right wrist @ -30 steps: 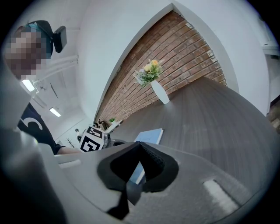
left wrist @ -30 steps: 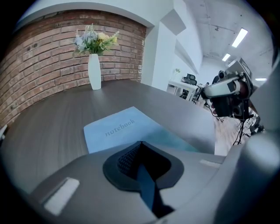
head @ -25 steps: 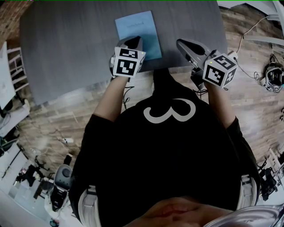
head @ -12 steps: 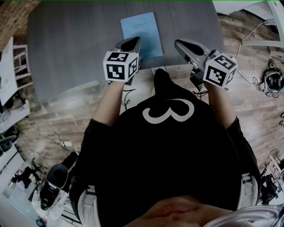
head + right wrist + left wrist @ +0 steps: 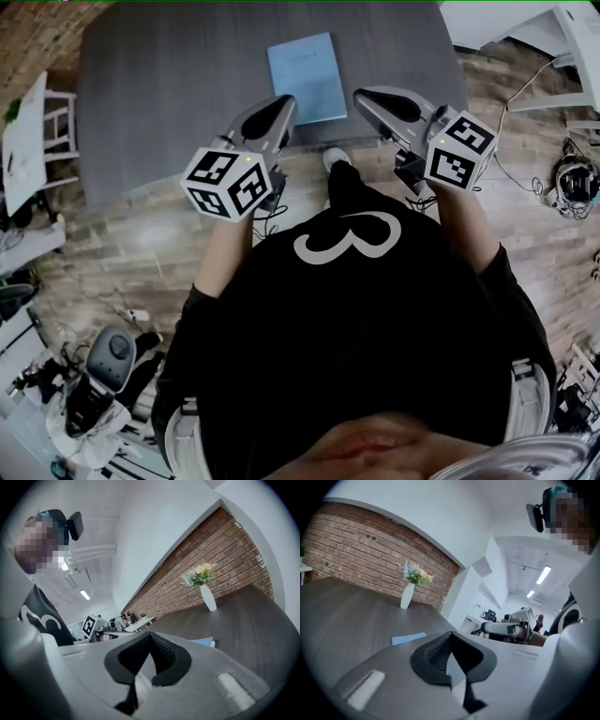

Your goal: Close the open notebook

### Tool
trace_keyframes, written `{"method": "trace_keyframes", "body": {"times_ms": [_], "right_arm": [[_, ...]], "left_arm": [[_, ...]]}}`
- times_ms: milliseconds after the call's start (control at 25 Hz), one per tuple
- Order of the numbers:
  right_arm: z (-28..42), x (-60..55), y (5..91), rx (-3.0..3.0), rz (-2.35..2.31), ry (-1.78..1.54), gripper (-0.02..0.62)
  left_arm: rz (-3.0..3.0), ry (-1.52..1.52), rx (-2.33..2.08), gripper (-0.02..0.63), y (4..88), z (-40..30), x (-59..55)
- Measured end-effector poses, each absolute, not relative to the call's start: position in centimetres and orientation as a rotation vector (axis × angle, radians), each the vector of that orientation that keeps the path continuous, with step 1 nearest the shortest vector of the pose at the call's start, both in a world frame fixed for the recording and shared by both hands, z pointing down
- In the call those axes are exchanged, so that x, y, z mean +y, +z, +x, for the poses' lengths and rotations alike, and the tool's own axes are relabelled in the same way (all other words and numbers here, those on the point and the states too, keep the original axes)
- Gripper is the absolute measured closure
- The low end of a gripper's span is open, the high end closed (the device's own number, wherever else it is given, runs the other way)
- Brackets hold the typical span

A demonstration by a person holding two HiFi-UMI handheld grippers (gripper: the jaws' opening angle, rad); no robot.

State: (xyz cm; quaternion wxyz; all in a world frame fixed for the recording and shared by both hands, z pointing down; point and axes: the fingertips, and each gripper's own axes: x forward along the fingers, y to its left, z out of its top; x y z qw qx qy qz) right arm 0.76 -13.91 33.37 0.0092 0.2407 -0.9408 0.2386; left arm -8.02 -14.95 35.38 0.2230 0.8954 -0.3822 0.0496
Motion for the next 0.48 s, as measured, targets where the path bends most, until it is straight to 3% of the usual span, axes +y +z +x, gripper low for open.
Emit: {"method": "trace_keyframes", "body": {"times_ms": [480], "right_arm": [[-0.4, -9.9, 32.3, -2.947, 0.685, 0.574, 0.594]], "left_arm": [[2.585, 0.048, -1.036, 0.592, 31.6, -7.7, -10.7]]}}
